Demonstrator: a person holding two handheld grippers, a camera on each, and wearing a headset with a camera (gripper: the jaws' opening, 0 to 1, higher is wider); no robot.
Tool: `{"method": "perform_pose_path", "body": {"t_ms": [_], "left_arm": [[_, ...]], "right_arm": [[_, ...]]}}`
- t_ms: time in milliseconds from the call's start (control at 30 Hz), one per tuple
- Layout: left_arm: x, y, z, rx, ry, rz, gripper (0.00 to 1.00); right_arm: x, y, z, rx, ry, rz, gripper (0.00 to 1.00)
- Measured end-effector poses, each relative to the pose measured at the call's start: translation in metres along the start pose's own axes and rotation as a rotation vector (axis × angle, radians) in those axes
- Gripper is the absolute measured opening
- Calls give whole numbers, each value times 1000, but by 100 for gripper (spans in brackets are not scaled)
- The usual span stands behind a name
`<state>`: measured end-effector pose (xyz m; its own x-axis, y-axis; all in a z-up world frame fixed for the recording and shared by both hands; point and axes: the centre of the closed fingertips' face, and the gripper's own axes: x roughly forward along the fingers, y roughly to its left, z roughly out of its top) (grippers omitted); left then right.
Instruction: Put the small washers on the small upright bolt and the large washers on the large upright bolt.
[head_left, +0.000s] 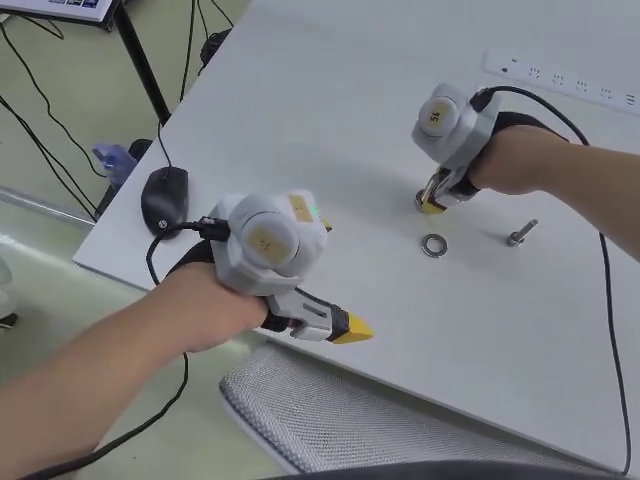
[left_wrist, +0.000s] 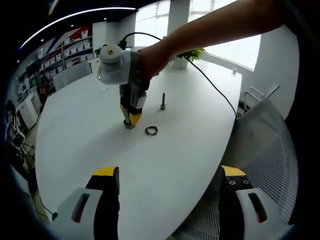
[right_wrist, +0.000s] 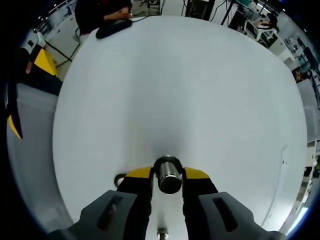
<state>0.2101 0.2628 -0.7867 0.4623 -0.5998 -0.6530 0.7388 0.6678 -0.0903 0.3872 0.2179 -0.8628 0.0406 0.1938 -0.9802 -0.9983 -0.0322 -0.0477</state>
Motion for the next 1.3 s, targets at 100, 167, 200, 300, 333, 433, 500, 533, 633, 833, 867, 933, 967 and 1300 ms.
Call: {"method": "perform_pose_path", "body": {"t_ms": [100, 167, 200, 300, 333, 433, 500, 533, 633, 833, 867, 933, 967, 1300], "left_arm": [[0, 1, 0, -2, -3, 2, 81], [0, 1, 0, -3, -3, 3, 81], [0, 1, 0, -2, -3, 3, 82], [0, 1, 0, -3, -4, 3, 82], [0, 1, 1, -3, -5, 3, 82], [0, 0, 1, -3, -7, 1, 82], [0, 0, 2, 0, -7, 2, 82], [0, 0, 2, -1, -7, 2, 82], [-1, 2, 4, -1, -13, 4, 82], [-1, 2, 6, 3, -20, 6, 83], [-1, 2, 7, 2, -23, 6, 83], [-2, 2, 9, 1, -28, 7, 83], [-2, 3, 9, 1, -32, 7, 84], [-4, 3, 14, 2, -50, 4, 86]], "right_arm": [[-1, 1, 0, 9, -1, 4, 22], [-1, 1, 0, 11, 0, 6, 23], [-1, 1, 0, 11, 0, 6, 23], [-1, 2, 0, 14, 0, 9, 23], [1, -1, 0, 14, 2, 13, 24], [3, -1, 0, 15, 1, 18, 24], [4, -2, 0, 10, -1, 18, 24], [4, -3, -1, 9, -2, 16, 24], [3, -5, -1, 4, -9, 17, 26], [-6, -11, 7, -5, -44, 7, 34], [-9, -11, 8, -4, -56, 5, 34], [-14, -14, 10, -5, -72, 2, 36], [-16, -15, 11, -6, -81, -1, 37], [-48, -4, 12, -33, -155, -12, 41]]}}
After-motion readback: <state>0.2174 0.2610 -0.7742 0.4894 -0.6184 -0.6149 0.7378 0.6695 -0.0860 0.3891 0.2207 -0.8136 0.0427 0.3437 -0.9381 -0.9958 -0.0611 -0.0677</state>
